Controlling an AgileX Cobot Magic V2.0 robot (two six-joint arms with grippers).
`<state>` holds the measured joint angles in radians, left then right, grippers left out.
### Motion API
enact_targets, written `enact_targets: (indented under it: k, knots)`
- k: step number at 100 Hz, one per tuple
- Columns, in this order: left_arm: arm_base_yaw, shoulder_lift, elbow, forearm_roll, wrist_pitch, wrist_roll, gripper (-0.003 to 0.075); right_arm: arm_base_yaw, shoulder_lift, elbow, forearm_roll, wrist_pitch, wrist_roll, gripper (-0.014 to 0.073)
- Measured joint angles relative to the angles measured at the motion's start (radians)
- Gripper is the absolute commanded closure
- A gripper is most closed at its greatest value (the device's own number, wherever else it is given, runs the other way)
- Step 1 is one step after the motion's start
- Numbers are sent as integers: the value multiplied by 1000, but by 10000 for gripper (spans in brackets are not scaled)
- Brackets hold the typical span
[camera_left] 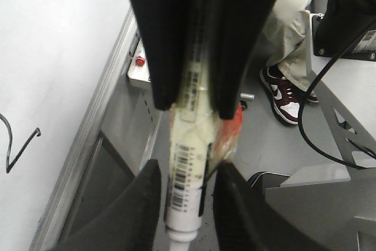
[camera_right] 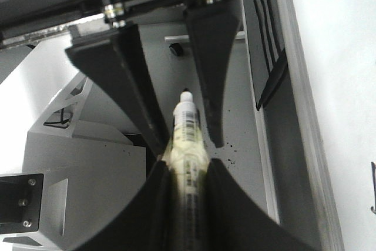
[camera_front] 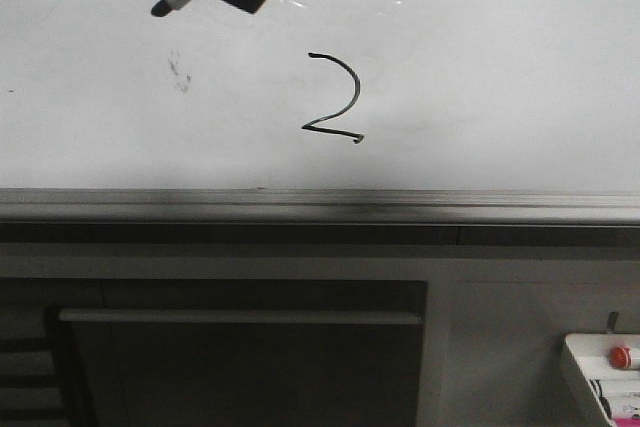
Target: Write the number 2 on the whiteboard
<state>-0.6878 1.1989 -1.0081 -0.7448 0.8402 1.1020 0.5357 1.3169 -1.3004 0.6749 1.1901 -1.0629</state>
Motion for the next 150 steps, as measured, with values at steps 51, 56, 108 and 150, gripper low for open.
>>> enact_targets:
  k: [51,56,108,150]
  knots:
    - [0,0,0,8,-2,8,690,-9,-1,0,-27,0,7,319]
    - [0,0,0,20,-6,1,690,-22,-8,0,-44,0,22,319]
    - [320,-180,242,124,-388,-235,690,-259,-401,216,-137,-183,366,319]
    - [458,-102,361,-29,-724,-265,690,-271,-516,367,-143,-260,416,319]
